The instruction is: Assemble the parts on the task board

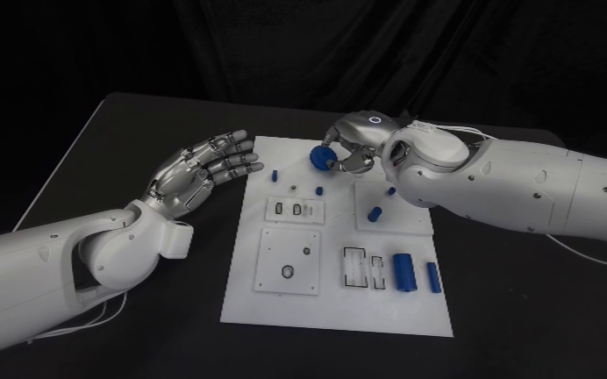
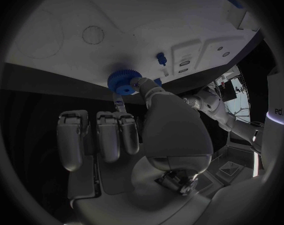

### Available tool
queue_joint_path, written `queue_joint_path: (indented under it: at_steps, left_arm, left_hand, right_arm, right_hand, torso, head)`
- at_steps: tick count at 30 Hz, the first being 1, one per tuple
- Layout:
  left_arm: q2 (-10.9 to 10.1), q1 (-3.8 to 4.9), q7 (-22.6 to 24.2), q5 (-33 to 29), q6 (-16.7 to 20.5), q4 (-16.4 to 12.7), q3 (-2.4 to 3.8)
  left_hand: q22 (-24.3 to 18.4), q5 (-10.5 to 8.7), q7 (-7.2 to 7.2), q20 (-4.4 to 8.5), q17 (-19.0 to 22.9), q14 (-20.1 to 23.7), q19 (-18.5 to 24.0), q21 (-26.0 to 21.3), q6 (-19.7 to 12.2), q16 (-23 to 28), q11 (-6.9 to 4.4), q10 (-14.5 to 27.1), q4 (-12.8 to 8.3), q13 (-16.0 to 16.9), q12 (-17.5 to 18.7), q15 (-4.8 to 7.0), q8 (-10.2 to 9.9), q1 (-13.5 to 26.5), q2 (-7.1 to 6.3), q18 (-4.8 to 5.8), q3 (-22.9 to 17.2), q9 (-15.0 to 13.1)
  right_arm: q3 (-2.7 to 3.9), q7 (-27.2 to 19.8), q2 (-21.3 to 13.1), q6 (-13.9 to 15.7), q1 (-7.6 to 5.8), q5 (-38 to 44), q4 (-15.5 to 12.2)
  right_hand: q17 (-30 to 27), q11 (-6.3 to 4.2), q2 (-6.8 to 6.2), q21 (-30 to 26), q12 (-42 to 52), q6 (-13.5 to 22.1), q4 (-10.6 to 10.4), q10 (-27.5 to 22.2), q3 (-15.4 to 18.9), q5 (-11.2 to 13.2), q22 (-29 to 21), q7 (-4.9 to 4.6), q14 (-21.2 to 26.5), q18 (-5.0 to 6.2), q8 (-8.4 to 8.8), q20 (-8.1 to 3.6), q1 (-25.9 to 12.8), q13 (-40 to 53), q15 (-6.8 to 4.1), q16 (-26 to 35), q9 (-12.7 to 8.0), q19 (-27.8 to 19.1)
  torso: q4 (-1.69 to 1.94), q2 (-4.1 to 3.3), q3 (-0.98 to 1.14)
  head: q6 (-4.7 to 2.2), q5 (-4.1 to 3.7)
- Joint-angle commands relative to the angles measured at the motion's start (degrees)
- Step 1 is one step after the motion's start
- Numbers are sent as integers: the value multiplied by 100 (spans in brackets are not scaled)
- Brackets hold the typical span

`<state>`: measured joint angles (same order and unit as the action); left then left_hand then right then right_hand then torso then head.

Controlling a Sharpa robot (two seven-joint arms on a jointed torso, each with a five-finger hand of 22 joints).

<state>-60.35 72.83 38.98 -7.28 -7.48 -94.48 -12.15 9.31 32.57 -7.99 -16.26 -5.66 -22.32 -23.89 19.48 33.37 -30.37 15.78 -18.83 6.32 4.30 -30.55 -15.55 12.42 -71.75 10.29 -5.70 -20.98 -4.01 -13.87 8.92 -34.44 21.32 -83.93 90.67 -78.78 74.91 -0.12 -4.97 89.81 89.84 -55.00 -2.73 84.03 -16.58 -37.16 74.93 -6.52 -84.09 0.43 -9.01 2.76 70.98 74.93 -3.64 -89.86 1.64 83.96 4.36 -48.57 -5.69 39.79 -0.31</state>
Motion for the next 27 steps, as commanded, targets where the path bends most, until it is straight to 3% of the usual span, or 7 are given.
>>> queue_joint_path:
  at_steps: [1,12,17,21,22,27]
  left_arm:
    - [13,-9,427,-9,-101,3,4]
    - [29,-10,412,-9,-114,31,4]
    - [36,-10,407,-9,-119,48,4]
    - [37,-11,403,-9,-119,60,4]
    - [39,-11,401,-9,-120,64,4]
    - [41,-12,388,-9,-124,77,4]
  left_hand:
    - [-5,11,-47,-18,7,36,40,-34,-6,-32,36,-13,-4,-6,-20,-4,19,42,-6,83,-24,2]
    - [-5,11,-47,-18,7,36,40,-34,-6,-32,36,-13,-4,-6,-20,-4,19,42,-6,83,-24,2]
    - [-5,11,-47,-18,7,36,40,-34,-6,-32,36,-13,-4,-6,-20,-4,19,42,-6,83,-24,2]
    - [-5,11,-47,-18,7,36,40,-34,-6,-32,36,-13,-4,-6,-20,-4,19,42,-6,83,-24,2]
    - [-5,11,-47,-18,7,36,40,-34,-6,-32,36,-13,-4,-6,-20,-4,19,42,-6,83,-24,2]
    - [-6,10,-53,-18,9,40,44,-34,-16,-38,38,-16,-1,-5,-24,-4,17,52,-2,83,-42,3]
  right_arm:
    - [4,16,56,-180,32,7,66]
    - [5,-105,202,-209,84,7,149]
    - [5,-170,232,-248,96,7,149]
    - [5,-187,240,-311,99,7,136]
    - [5,-191,238,-325,100,7,129]
    - [5,-190,223,-334,107,7,108]
  right_hand:
    - [1509,36,50,19,16,-145,4,597,-44,120,1507,210,-591,-43,-693,8,-39,1507,25,-14,2486,604]
    - [1509,126,59,19,16,58,7,597,-63,361,1507,113,-591,-43,-515,80,-78,1507,105,-14,2496,604]
    - [1509,144,57,19,16,254,15,597,-84,512,1507,60,-591,-43,-345,115,-90,1507,129,-14,2451,604]
    - [1509,140,38,19,16,394,15,597,-104,726,1507,25,-591,-43,-167,124,-114,1507,127,-14,2356,604]
    - [1509,150,30,19,16,416,5,597,-104,879,1507,13,-591,-43,-97,130,-135,1507,132,-14,2305,604]
    - [1509,159,20,3,16,418,7,597,-106,939,1483,4,-591,-33,-56,132,-140,1507,140,-14,2271,585]
  torso:
    - [11,-3,-1]
    - [-32,0,4]
    - [-22,0,8]
    - [-6,2,7]
    - [-6,3,6]
    - [-11,8,0]
  head:
    - [-11,-12]
    - [1,33]
    - [1,30]
    - [4,17]
    - [4,17]
    - [-2,20]
